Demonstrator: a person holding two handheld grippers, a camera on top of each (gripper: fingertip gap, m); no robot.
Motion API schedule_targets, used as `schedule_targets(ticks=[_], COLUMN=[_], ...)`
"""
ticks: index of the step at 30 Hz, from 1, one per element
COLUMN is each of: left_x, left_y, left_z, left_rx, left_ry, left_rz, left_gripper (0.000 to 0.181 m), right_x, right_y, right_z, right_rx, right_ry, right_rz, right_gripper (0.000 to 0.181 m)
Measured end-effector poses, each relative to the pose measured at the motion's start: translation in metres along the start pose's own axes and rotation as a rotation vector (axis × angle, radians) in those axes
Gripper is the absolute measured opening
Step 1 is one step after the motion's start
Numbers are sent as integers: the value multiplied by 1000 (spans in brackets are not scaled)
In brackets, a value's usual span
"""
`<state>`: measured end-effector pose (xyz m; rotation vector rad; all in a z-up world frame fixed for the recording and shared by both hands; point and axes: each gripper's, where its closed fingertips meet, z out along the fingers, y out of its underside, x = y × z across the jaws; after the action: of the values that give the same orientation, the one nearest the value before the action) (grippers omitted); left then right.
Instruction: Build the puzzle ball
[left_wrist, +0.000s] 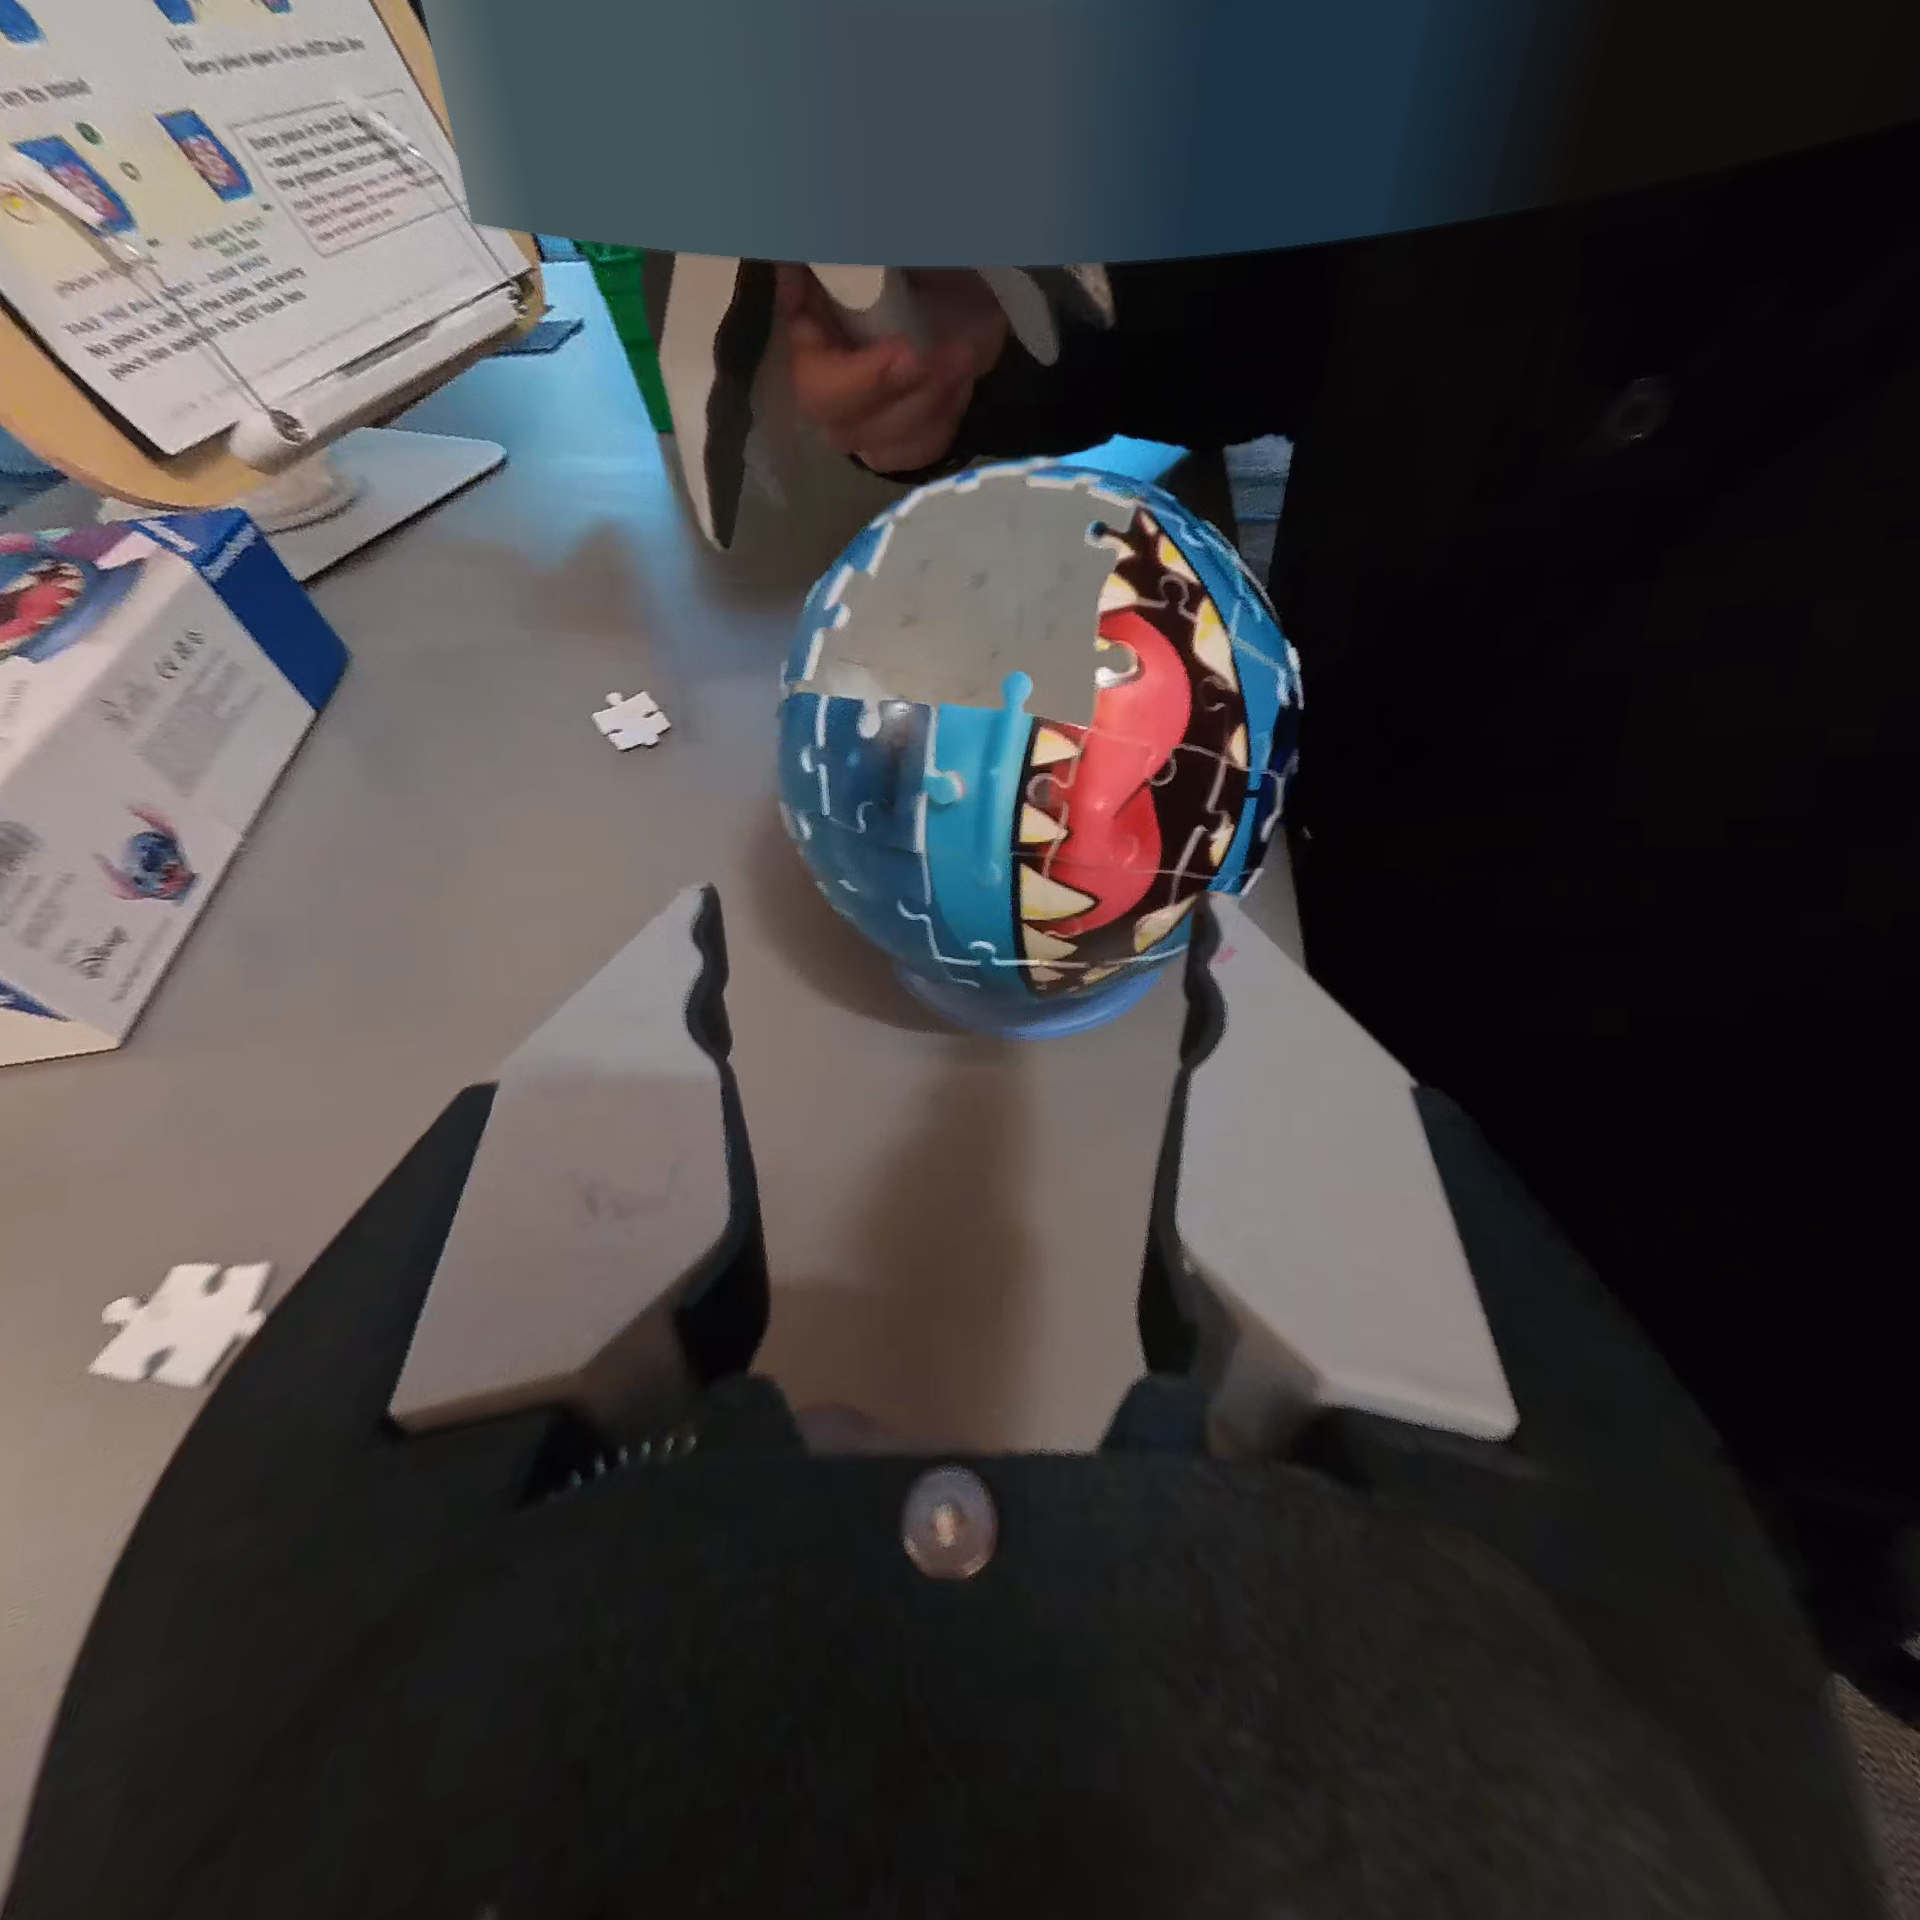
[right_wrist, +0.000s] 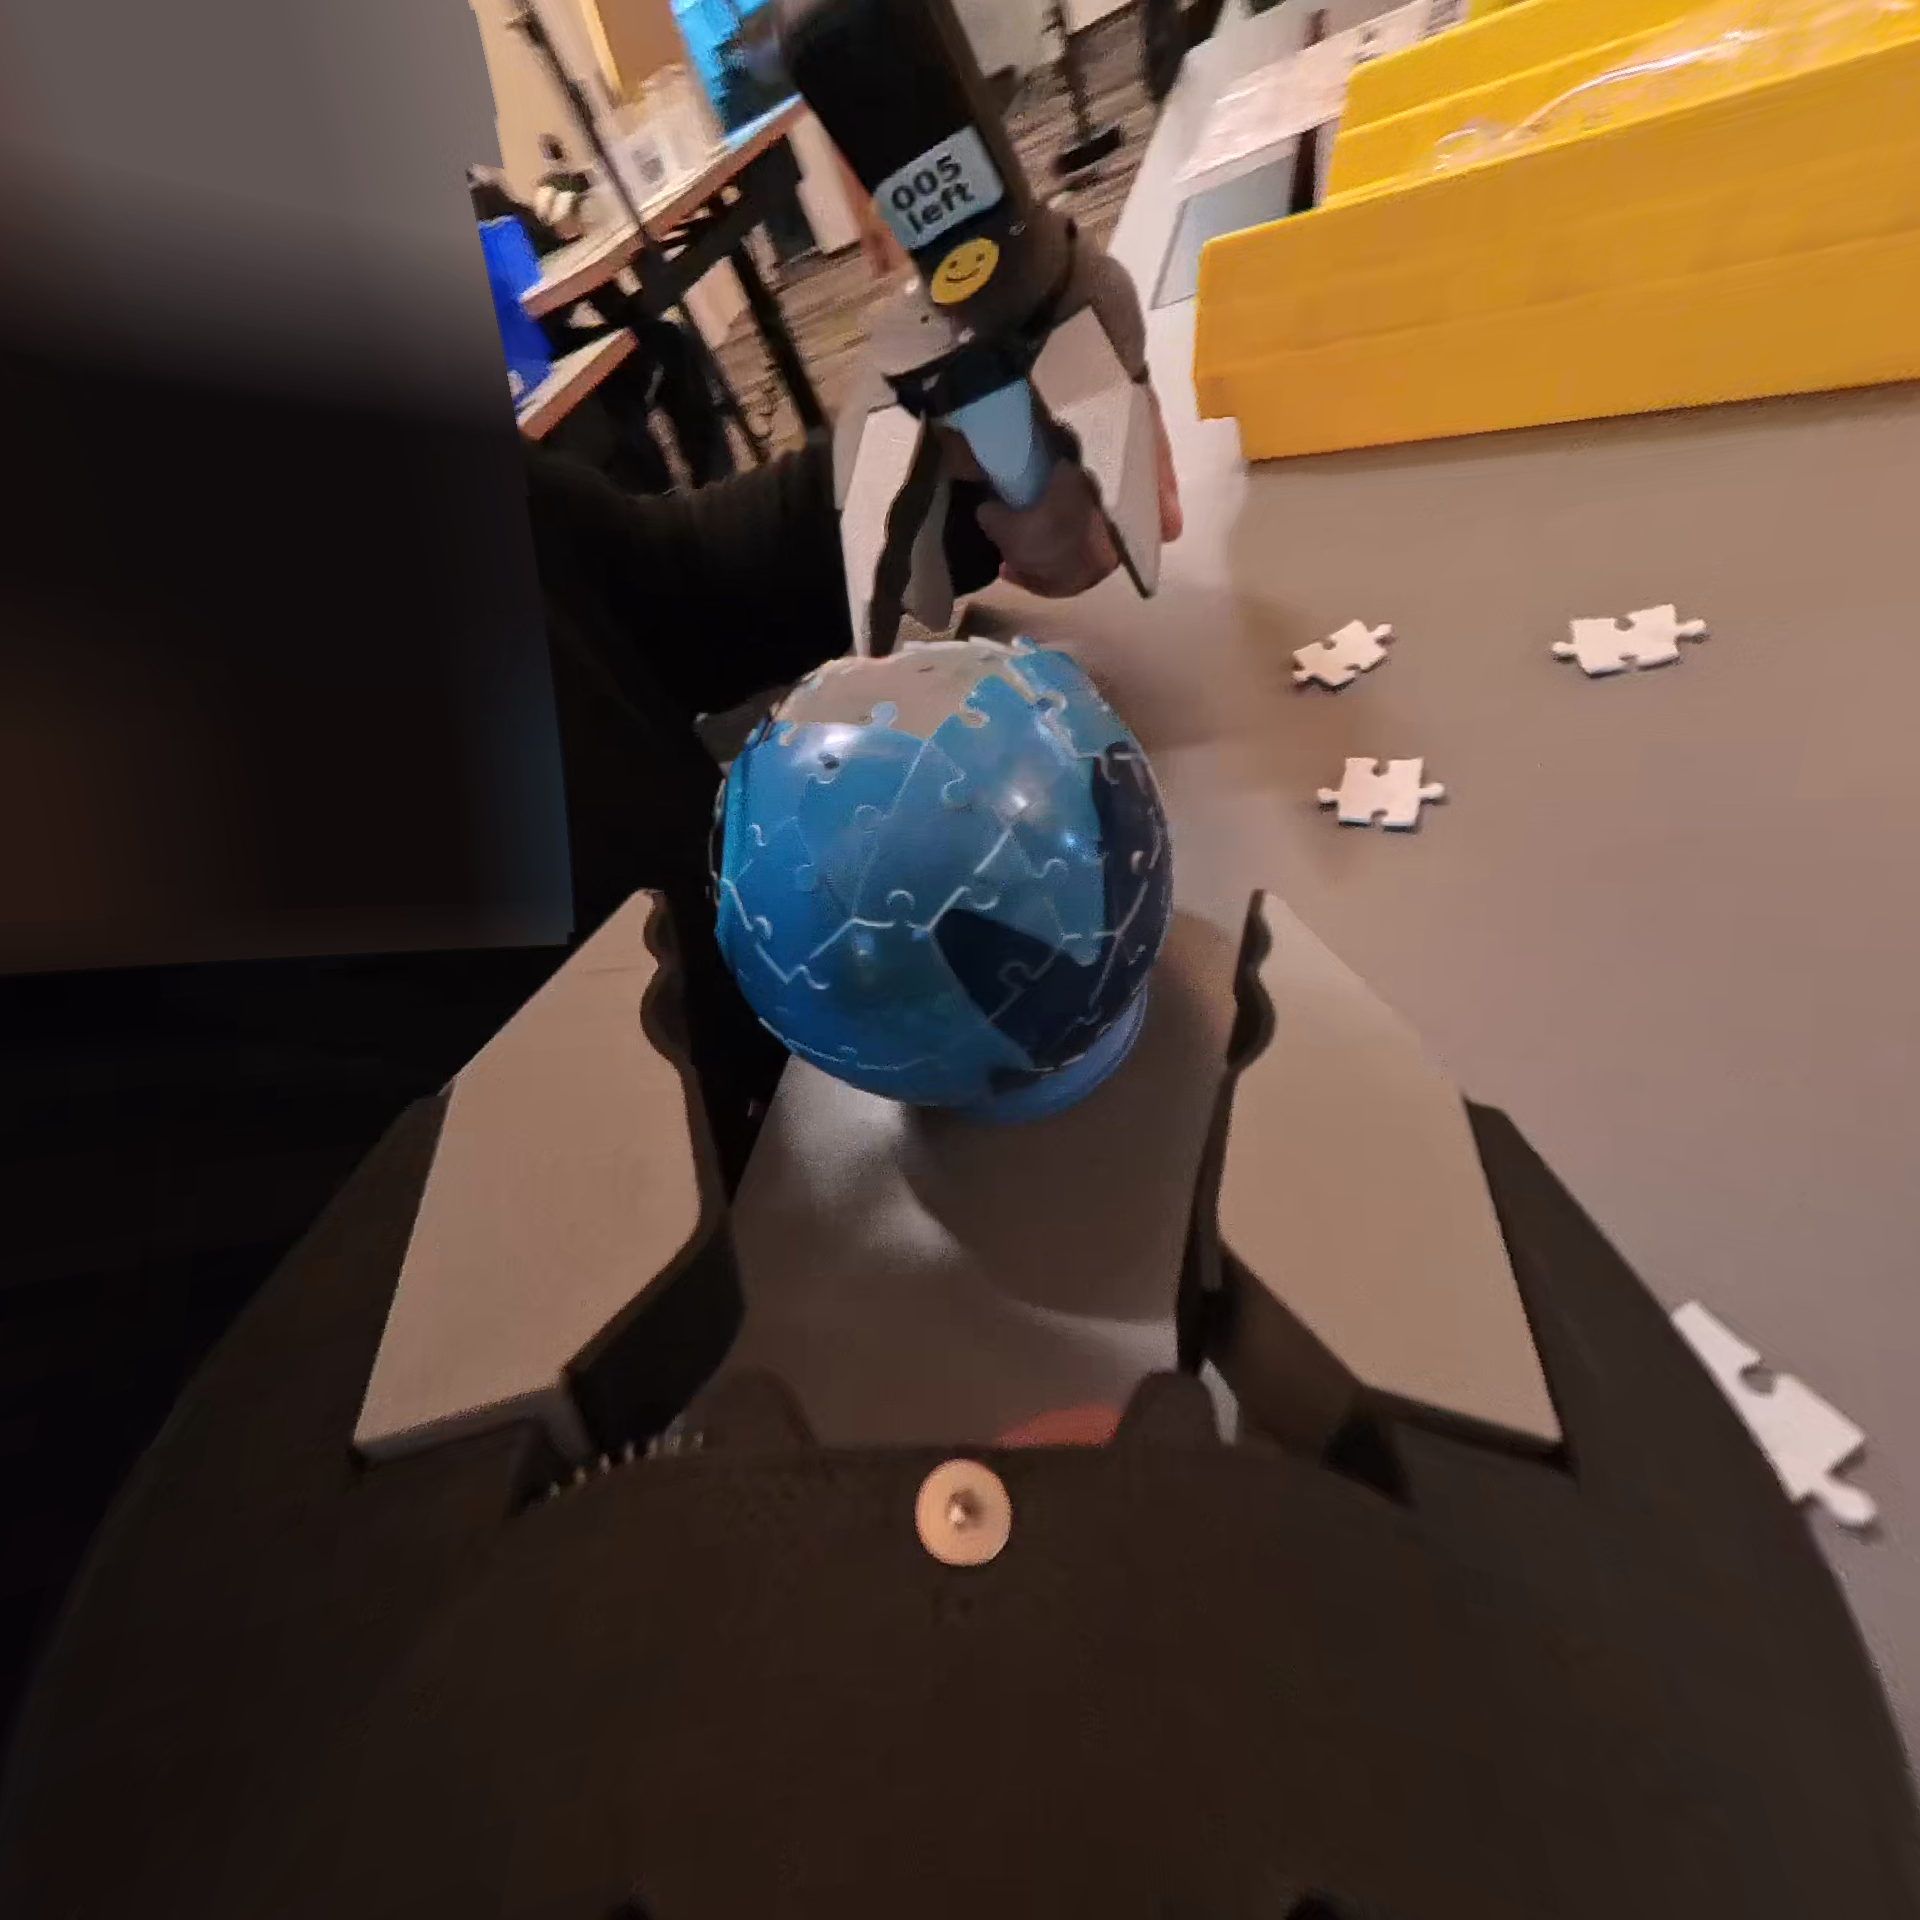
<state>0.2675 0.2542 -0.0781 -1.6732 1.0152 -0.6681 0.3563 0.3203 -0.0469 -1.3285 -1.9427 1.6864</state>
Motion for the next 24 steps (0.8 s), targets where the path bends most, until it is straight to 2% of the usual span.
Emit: schedule_targets(ticks=[4, 8, 24], left_x=[7, 10, 17], left_y=[6, 10, 10], left_z=[12, 21, 35], left_rx=[-7, 2, 29], left_ry=[30, 33, 2], left_rz=[-15, -23, 22], left_gripper=[94, 95, 92], right_x=[-21, -25, -5], right_y=[6, 21, 47], right_z=[11, 27, 50], right_rx=[18, -28, -98], right_ry=[73, 144, 193], right_rz=[-5, -22, -54], right_gripper=[111, 121, 115])
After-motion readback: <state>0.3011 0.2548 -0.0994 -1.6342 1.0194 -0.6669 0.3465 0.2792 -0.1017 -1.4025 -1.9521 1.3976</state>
